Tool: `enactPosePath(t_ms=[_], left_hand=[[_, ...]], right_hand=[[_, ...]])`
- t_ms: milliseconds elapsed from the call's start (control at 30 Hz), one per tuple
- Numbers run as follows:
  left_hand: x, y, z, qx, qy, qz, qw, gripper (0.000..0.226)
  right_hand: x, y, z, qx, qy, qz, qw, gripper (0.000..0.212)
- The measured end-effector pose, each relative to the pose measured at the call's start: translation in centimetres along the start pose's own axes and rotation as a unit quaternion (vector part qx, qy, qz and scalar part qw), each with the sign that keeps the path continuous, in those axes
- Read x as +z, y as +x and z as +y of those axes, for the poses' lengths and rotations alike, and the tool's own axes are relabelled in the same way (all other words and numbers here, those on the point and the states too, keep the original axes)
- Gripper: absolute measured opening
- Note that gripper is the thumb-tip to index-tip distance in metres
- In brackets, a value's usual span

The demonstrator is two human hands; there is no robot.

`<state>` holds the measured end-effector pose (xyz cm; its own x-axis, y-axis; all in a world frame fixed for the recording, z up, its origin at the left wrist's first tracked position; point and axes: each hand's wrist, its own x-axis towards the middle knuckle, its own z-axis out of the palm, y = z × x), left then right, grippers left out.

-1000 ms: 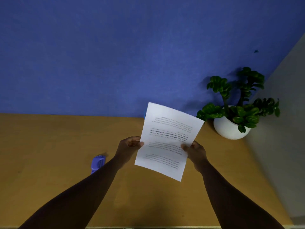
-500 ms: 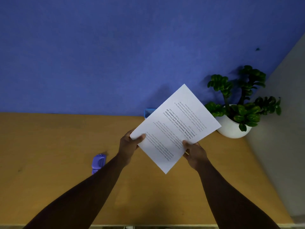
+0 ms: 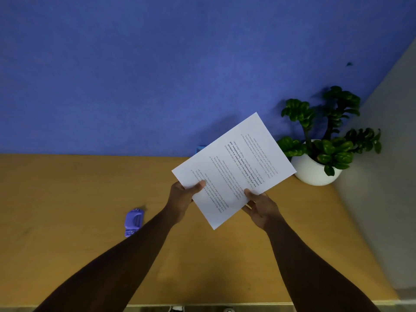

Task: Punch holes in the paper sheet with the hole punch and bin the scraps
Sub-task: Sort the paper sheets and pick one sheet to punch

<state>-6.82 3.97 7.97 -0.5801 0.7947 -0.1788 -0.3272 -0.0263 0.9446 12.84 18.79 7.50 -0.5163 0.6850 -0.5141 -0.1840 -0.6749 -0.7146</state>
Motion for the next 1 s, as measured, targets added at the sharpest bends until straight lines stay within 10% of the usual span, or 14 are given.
enactPosePath(t_ms=[500, 1000], left_hand=[[-3.4, 0.7, 1.6, 0.038, 0.133, 0.010, 0.990, 0.022], [-3.5, 0.1, 0.3, 0.028, 0.171, -0.006, 0.985, 0.016]], right_hand=[[-2.7, -1.0, -0.1, -0.151, -0.048, 0.214, 0.964, 0.041], [-3.7, -1.4, 0.4, -0.154, -0.327, 0.138, 0.922, 0.030]])
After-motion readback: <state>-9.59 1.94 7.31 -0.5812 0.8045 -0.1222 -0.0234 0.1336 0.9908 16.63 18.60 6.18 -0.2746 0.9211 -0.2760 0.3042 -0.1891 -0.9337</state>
